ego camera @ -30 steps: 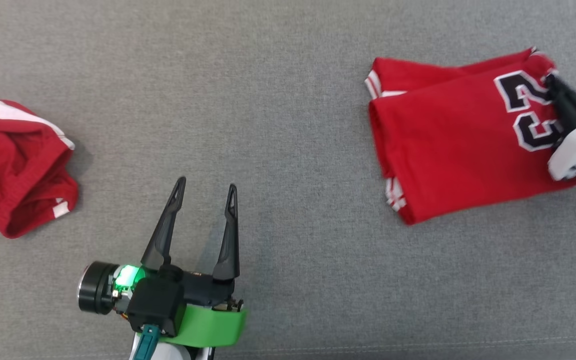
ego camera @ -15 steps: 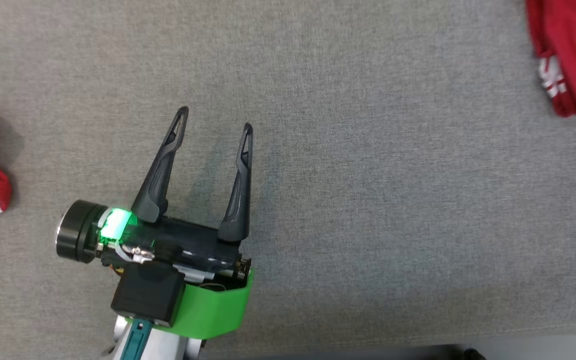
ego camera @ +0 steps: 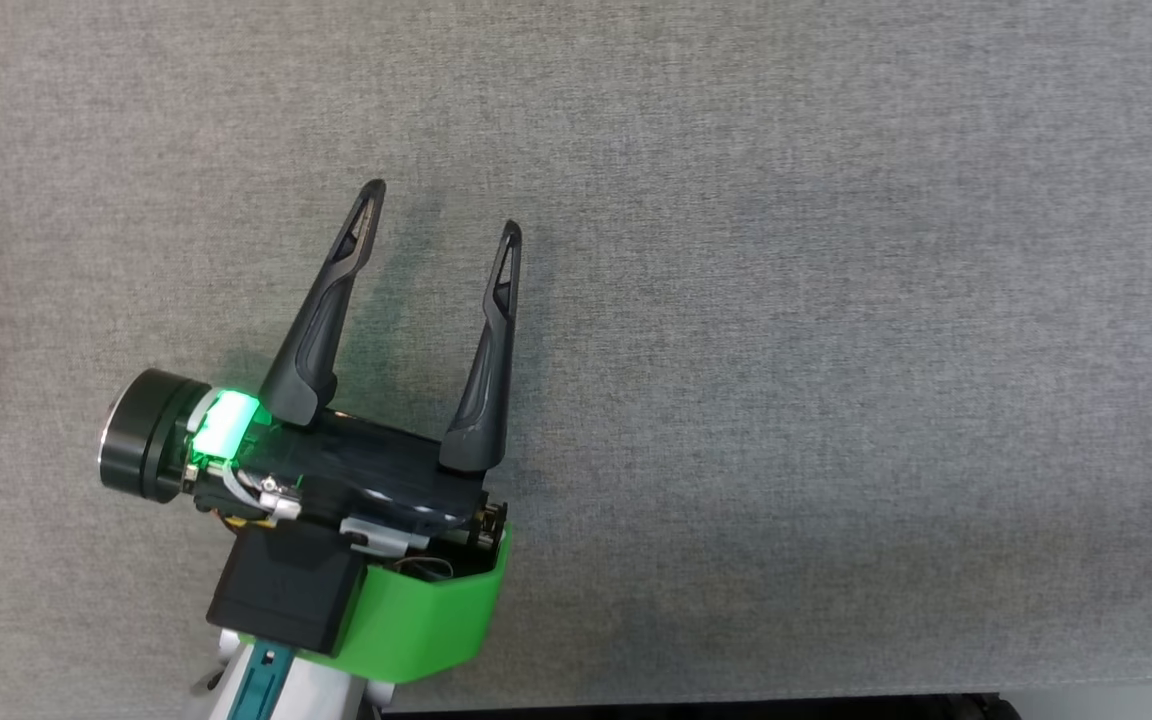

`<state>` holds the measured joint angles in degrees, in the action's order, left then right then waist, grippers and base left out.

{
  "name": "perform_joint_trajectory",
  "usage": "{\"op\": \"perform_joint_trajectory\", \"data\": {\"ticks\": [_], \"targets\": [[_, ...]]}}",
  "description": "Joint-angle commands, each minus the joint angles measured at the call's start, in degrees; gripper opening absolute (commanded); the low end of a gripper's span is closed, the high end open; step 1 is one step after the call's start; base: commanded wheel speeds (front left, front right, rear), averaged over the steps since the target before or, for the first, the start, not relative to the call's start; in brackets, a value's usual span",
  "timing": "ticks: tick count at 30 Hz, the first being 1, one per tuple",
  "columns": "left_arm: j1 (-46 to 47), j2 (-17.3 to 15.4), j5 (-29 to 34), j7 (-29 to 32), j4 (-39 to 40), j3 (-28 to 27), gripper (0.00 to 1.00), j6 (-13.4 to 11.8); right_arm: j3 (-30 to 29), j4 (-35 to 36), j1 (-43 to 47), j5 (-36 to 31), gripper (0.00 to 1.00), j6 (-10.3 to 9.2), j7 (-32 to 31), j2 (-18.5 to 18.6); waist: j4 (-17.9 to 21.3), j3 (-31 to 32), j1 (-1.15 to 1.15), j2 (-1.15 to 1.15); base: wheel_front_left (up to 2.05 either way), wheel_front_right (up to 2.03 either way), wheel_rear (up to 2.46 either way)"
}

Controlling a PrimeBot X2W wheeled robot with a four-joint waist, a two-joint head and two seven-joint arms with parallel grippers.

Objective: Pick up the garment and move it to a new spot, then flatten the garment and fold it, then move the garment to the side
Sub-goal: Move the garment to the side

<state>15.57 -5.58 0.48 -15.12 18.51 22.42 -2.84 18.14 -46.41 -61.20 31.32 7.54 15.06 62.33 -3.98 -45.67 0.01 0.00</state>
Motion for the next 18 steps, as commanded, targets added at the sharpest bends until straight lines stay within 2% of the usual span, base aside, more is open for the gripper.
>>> {"op": "perform_joint_trajectory", "data": {"ticks": [1,3,7,11,18], "targets": [[1.2,-0.3,-0.4,0.0,0.1,0.0,1.00,0.0,-1.1,-0.5,-1.5,-1.4,1.00,-0.12,0.1,-0.2,-0.7,-0.5,-0.01,0.00,0.00,0.00,0.00],[1.7,-0.3,-0.3,0.0,-0.3,0.0,1.00,0.0,-2.5,-1.4,-2.3,-4.4,1.00,-0.11,0.1,-1.2,-1.1,-0.1,-0.01,0.00,0.00,0.00,0.00],[1.5,-0.7,-0.5,0.0,-1.1,-1.6,1.00,-1.4,-4.8,-1.7,-2.3,-10.8,1.00,-0.11,0.1,-5.8,-1.3,2.4,-0.01,0.00,0.00,0.00,0.00],[-0.6,-1.2,-0.9,0.0,-2.7,-2.7,1.00,-2.0,-7.3,0.3,2.1,-14.5,1.00,-0.11,0.1,-13.5,-0.8,7.4,-0.01,0.00,0.00,0.00,0.00],[-6.2,-1.1,-2.5,0.0,-6.7,-3.9,1.00,-3.0,-7.7,6.0,13.8,-12.6,1.00,-0.12,0.1,-27.2,0.7,19.4,-0.01,0.00,0.00,0.00,0.00]]}}
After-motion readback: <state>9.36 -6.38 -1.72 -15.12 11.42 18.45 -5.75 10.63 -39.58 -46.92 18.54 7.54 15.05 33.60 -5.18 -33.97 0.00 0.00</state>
